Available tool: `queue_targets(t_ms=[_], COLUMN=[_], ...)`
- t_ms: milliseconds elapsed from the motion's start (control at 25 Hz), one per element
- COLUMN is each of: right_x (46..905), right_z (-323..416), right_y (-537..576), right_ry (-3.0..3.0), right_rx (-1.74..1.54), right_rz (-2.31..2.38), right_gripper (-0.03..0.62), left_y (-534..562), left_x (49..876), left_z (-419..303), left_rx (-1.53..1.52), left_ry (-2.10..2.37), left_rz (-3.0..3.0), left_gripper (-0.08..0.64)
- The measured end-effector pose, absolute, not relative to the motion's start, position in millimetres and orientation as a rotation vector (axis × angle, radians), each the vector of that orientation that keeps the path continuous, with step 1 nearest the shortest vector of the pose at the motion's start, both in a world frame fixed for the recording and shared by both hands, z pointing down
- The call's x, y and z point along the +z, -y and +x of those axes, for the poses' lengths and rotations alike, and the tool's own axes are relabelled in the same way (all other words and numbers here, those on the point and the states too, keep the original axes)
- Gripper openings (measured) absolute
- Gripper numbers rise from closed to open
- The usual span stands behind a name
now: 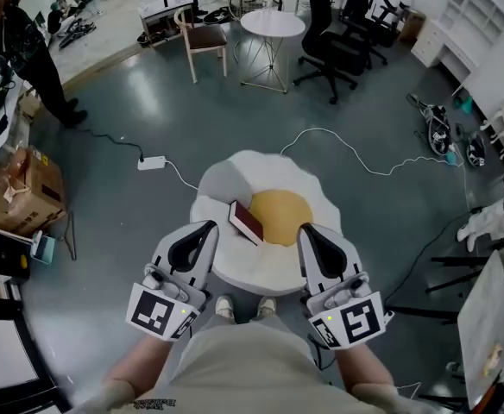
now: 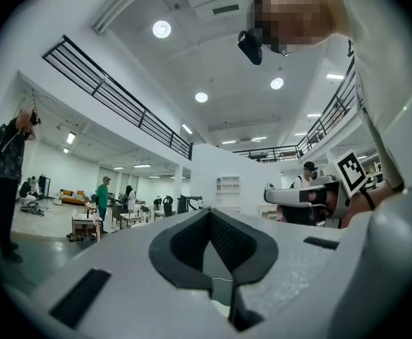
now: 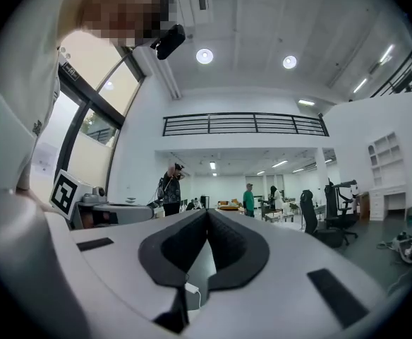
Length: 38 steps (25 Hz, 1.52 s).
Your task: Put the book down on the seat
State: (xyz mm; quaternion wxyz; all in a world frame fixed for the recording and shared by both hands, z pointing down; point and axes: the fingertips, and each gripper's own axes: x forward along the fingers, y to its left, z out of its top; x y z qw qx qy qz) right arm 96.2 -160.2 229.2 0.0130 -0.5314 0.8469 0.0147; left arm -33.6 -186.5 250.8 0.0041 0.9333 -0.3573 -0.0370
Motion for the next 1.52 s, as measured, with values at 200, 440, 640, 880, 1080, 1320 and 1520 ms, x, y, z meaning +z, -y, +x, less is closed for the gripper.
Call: queue_targets(t_ms=[200,440,640,880,1080,1320,1520], right_x=[241.7,237.4,237.5,237.4,236.6,231.0,231.6], right_z=[86.1,89.5,84.4,81.8,78.2,78.8,79.7], right_y=[148.7,157.3,164.2,164.5,165.1,161.4,158.8], right_ry=[-2.685,-2.669,-2.707,-2.725,-2.737,-2.727,-2.731], right_rx=[0.028,0.071,0.118,0.101,0.114,0.125,0.127], right_rz=[-1.618,-1.653,-1.658,-1.633,-1.613,-1.598,-1.595], right_gripper=[0.001,0.000,-0.002,-0.002,-0.002,-0.002,-0.002], left_y=[175.5,178.6,187.6,188.4,187.4,181.9,178.4], left_x=[256.0,254.6,246.9,243.5,242.1,237.9,237.7], left_z=[-33.6,-32.1,-35.8,-35.7,-31.8,-24.6,-18.7], left_rx=[-0.095,-0.094,-0.110,-0.119,-0.128,-0.125,-0.119], left_ry=[1.109,1.105,1.118,1.160,1.147,1.143,1.120], left_rz=[2.906,2.909,2.914,2.909,2.894,2.901,2.913], left_gripper=[0.003,0.003,0.003,0.003,0.003,0.003,0.003])
